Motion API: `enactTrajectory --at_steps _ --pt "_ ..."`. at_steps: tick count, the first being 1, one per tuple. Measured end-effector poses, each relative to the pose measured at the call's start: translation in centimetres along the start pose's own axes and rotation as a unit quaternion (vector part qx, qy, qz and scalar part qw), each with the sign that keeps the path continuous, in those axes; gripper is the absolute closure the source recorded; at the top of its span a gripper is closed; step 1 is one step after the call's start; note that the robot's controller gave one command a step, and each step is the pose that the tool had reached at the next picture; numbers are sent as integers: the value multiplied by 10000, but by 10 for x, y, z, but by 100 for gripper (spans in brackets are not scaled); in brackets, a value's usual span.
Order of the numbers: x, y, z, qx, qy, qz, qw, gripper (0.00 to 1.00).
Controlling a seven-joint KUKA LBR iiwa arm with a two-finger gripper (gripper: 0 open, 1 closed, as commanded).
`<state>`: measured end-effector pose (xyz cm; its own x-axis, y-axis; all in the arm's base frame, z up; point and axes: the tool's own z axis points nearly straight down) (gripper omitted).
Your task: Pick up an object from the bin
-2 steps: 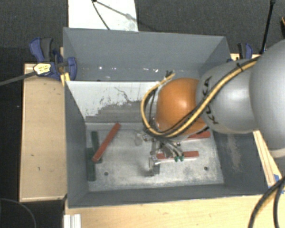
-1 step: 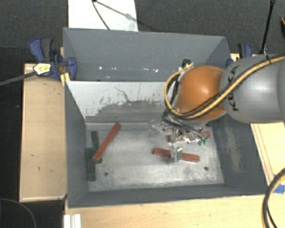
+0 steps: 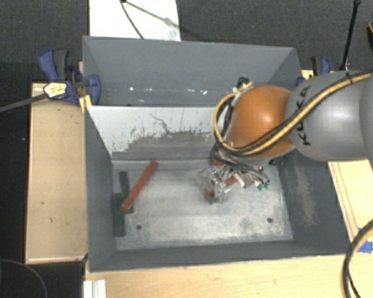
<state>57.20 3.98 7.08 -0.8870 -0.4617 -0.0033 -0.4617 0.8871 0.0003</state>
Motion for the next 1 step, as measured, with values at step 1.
enactTrajectory --at_steps 1 --pt "7 -13 -143 25 -31 -467 9989 100"
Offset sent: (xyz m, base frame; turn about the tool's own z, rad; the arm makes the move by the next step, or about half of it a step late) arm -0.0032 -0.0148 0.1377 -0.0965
